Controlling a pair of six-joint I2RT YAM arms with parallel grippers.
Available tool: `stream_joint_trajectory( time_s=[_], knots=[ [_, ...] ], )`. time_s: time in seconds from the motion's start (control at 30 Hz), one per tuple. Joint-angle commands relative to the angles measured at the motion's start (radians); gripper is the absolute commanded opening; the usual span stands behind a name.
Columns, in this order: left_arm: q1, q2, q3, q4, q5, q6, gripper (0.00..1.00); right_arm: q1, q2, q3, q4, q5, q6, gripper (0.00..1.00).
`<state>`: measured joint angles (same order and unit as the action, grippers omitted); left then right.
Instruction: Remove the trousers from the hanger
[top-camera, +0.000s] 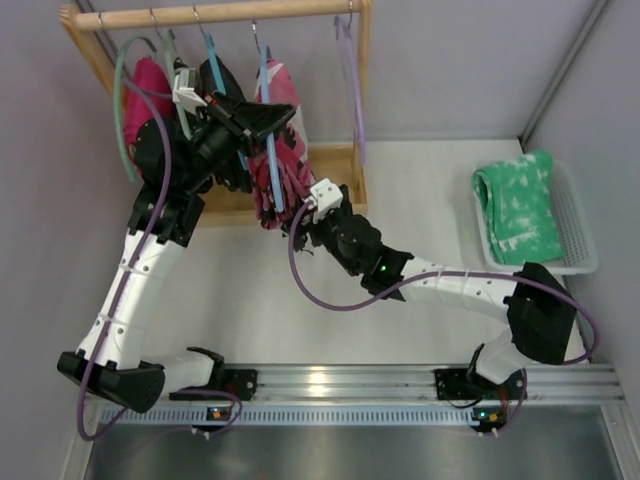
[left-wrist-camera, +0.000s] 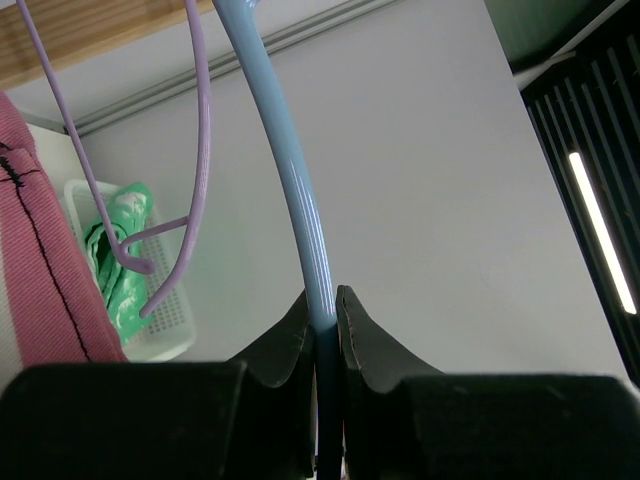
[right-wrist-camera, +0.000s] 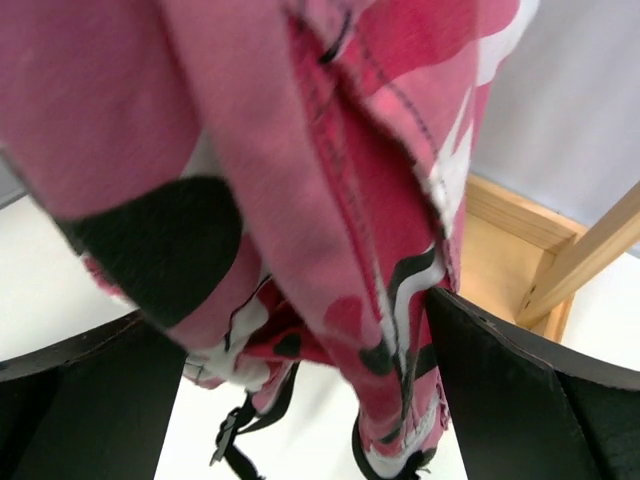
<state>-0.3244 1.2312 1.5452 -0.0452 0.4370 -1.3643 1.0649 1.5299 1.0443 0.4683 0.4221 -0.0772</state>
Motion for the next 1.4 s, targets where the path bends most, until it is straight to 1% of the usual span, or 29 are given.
stream_joint_trajectory(
  time_s=[0.0,0.23,0.47,0.57,0.63,0.7,0.77,0.87,1.0,1.13,1.17,1.23,1.27,1.3,1.33,1.37],
  knots=[
    [-0.005,-0.035,0.085,0.243,-0.012,-0.025,0.0,-0.025,0.016,0.088,0.006,0.024,0.042,1.0],
    [-0.005,-0.042,0.067,0.243,-0.018,-0.027,0.0,-0.028,0.049,0.154,0.009,0.012,0.07,0.99],
    [-0.005,-0.045,0.053,0.243,-0.021,-0.035,0.0,-0.026,0.035,0.166,0.033,-0.039,0.071,0.99],
    [-0.005,-0.05,0.049,0.242,-0.024,-0.029,0.0,-0.025,0.026,0.178,0.038,-0.084,0.071,0.99],
    [-0.005,-0.049,0.044,0.242,-0.026,-0.027,0.0,-0.019,0.026,0.203,0.014,-0.088,0.073,0.99],
    [-0.005,-0.045,0.049,0.243,-0.029,-0.03,0.0,-0.017,0.029,0.214,-0.006,-0.103,0.119,1.0],
    [-0.004,-0.042,0.053,0.242,-0.034,-0.03,0.0,-0.011,0.035,0.215,-0.011,-0.109,0.116,0.99],
    [-0.005,-0.038,0.064,0.243,-0.034,-0.03,0.0,-0.003,0.05,0.212,-0.028,-0.106,0.128,0.99],
    [-0.005,-0.038,0.07,0.243,-0.031,-0.029,0.0,-0.005,0.065,0.22,-0.017,-0.063,0.123,1.0],
    [-0.005,-0.047,0.05,0.243,-0.032,-0.03,0.0,-0.031,0.069,0.263,-0.026,-0.043,0.136,0.98],
    [-0.004,-0.05,0.046,0.242,-0.03,-0.03,0.0,-0.034,0.069,0.269,-0.028,-0.036,0.137,0.9],
    [-0.005,-0.055,0.035,0.243,-0.032,-0.029,0.0,-0.043,0.058,0.279,-0.03,-0.036,0.145,0.78],
    [-0.004,-0.055,0.032,0.242,-0.034,-0.027,0.0,-0.043,0.05,0.278,-0.03,-0.046,0.142,0.58],
    [-0.005,-0.055,0.027,0.243,-0.034,-0.024,0.0,-0.045,0.032,0.272,-0.028,-0.055,0.137,0.47],
    [-0.004,-0.058,0.023,0.243,-0.032,-0.022,0.0,-0.045,0.023,0.266,-0.028,-0.066,0.137,0.33],
    [-0.005,-0.058,0.02,0.242,-0.032,-0.021,0.0,-0.045,0.01,0.26,-0.03,-0.086,0.133,0.27]
  ],
)
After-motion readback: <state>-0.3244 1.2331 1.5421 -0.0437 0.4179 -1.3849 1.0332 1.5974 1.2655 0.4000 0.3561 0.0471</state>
